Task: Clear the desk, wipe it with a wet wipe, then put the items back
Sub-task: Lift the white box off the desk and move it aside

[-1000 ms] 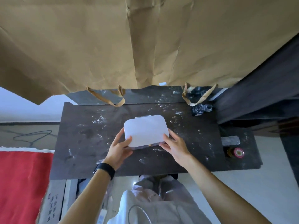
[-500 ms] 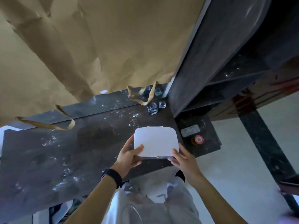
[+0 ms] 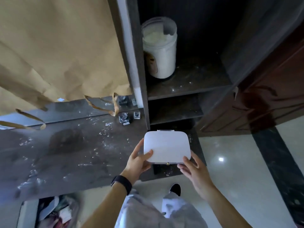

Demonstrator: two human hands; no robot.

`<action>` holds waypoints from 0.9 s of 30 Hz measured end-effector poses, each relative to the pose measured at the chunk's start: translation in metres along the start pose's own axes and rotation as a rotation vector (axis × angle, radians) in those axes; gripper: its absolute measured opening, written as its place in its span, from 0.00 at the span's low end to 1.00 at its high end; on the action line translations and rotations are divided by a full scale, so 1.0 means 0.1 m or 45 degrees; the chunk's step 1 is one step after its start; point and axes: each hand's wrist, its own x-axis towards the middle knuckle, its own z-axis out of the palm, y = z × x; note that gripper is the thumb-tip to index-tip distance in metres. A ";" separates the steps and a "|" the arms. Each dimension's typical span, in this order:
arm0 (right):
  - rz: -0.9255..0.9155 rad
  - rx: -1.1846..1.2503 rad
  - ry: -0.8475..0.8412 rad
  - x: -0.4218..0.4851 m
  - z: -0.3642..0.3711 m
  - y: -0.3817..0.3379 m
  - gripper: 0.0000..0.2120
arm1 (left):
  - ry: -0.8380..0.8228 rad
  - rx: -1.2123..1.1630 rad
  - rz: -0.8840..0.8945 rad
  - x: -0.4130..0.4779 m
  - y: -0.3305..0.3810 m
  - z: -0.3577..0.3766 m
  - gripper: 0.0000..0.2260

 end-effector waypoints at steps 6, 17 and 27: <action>-0.048 0.201 -0.004 0.16 -0.22 -0.38 0.28 | 0.092 0.128 0.217 0.03 0.14 0.47 0.29; -0.183 0.067 0.008 0.80 0.17 -0.91 0.21 | 0.364 0.512 0.713 0.02 0.76 0.74 0.41; -0.919 -1.347 0.352 0.94 0.29 -0.74 0.33 | 0.426 0.479 0.665 -0.06 0.77 0.83 0.27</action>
